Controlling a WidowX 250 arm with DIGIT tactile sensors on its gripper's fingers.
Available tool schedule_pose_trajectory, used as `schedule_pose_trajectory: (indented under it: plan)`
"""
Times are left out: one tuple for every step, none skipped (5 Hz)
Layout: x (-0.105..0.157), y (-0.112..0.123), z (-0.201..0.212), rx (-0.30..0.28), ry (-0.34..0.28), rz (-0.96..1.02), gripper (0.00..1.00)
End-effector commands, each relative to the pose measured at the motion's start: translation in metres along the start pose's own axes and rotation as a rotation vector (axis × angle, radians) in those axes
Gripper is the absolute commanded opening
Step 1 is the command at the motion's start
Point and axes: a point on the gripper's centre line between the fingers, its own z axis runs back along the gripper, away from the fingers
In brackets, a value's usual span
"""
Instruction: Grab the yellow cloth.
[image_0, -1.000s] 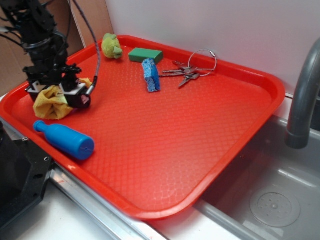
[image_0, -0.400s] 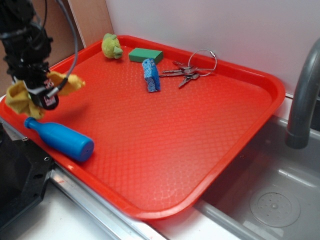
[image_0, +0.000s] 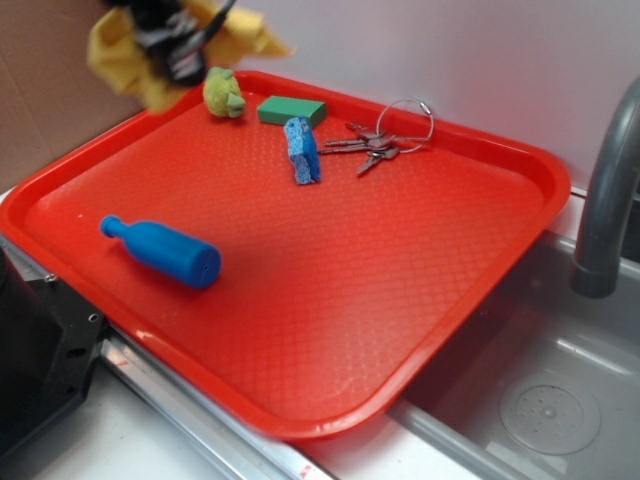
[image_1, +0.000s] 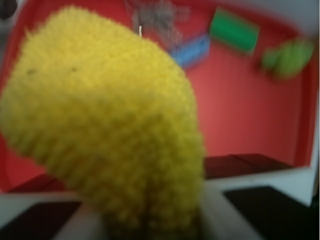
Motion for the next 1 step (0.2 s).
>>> schedule_pose_trajectory:
  plan:
    - [0.0041,0.0009,0.0053,0.020,-0.007,0.014,0.00]
